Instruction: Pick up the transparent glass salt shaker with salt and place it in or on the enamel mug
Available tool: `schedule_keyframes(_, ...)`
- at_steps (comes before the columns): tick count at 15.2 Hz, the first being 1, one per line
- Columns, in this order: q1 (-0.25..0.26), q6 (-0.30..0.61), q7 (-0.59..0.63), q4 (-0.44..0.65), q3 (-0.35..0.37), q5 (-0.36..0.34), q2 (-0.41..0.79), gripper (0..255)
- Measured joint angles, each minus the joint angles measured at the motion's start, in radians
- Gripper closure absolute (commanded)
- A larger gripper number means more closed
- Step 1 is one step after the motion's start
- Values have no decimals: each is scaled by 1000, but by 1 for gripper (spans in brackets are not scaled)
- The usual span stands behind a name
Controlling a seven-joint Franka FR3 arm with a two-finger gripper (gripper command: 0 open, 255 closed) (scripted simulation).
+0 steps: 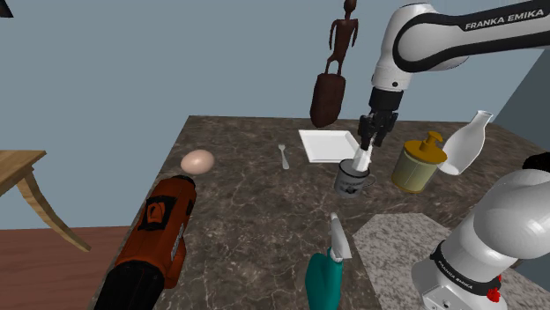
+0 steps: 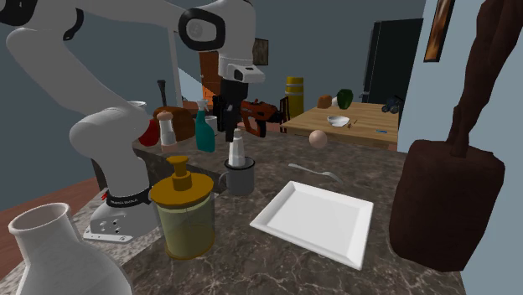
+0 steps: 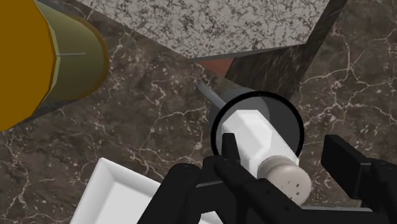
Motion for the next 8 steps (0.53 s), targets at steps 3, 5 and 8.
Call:
schedule_keyframes(3, 0, -1, 0, -2, 0, 0, 1, 0)
schedule_keyframes(5, 0, 0, 0, -3, 0, 0, 1, 0)
schedule_keyframes(8, -2, -69, 1, 70, -5, -4, 4, 0)
